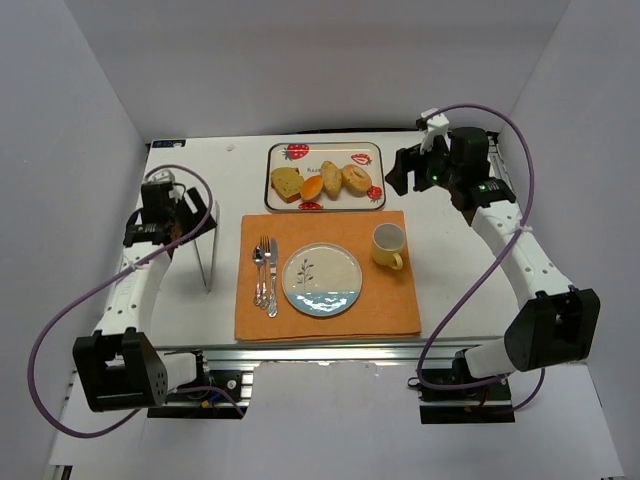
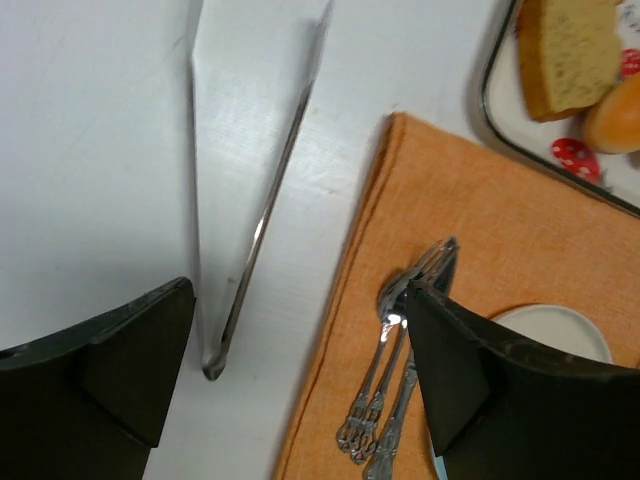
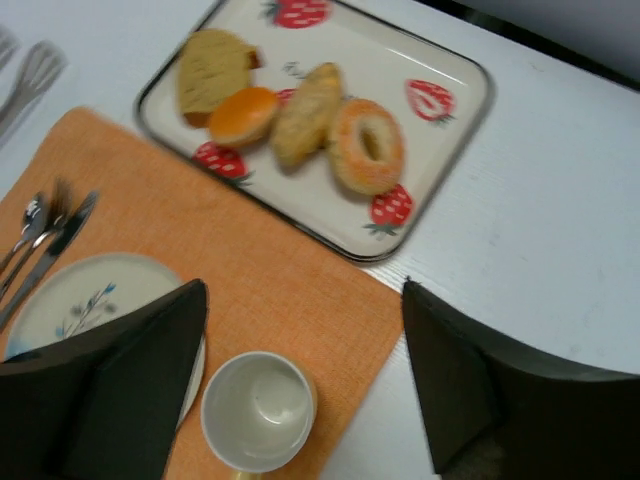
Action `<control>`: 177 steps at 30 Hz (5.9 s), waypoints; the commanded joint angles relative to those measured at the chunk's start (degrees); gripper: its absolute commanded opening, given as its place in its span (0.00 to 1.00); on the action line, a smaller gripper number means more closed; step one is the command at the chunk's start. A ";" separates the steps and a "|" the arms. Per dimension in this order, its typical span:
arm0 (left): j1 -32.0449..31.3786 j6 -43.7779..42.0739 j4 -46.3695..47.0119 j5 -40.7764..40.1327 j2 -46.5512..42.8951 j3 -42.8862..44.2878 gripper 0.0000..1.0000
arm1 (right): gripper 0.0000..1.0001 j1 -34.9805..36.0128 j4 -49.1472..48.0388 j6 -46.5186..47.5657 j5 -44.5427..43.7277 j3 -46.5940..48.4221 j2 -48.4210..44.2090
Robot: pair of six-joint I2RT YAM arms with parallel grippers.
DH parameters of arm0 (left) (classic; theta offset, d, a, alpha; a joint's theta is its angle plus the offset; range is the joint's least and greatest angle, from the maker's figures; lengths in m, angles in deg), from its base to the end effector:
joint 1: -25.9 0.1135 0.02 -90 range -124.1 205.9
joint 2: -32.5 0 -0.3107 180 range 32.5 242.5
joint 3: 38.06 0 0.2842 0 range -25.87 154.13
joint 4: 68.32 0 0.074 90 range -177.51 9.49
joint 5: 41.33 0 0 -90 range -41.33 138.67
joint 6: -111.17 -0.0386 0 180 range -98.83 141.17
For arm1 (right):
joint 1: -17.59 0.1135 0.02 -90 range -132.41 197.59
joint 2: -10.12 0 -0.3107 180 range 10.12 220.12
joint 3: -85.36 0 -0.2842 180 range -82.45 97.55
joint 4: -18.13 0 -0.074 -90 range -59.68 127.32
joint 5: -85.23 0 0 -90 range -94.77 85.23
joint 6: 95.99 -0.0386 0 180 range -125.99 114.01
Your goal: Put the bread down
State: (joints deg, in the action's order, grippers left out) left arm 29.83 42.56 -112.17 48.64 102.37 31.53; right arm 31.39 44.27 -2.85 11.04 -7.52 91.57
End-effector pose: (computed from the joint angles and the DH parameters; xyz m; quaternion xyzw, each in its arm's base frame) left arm 0.2774 0.0191 0.3254 -0.2019 0.8985 -0.0589 0.3852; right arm 0.3478 0.0963 0.4100 -0.1974 0.7933 0.1650 0.5519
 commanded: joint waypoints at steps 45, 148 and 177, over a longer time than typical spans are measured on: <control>-0.41 -14.36 8.10 -3.66 24.00 -5.46 0.76 | 0.88 -0.62 0.46 19.19 32.53 -7.08 -1.03; -14.91 18.78 9.43 13.22 29.98 16.68 0.45 | 0.88 -6.42 -6.57 13.91 35.78 -13.59 -4.37; -14.65 15.18 7.32 13.57 22.77 20.99 0.05 | 0.88 -7.04 -6.92 13.47 36.57 -12.45 -4.55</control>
State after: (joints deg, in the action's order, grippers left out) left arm 15.12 59.61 -103.47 62.56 129.10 50.61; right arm 24.68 39.18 10.92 46.40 -20.50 88.79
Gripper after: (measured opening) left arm 0.308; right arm 0.886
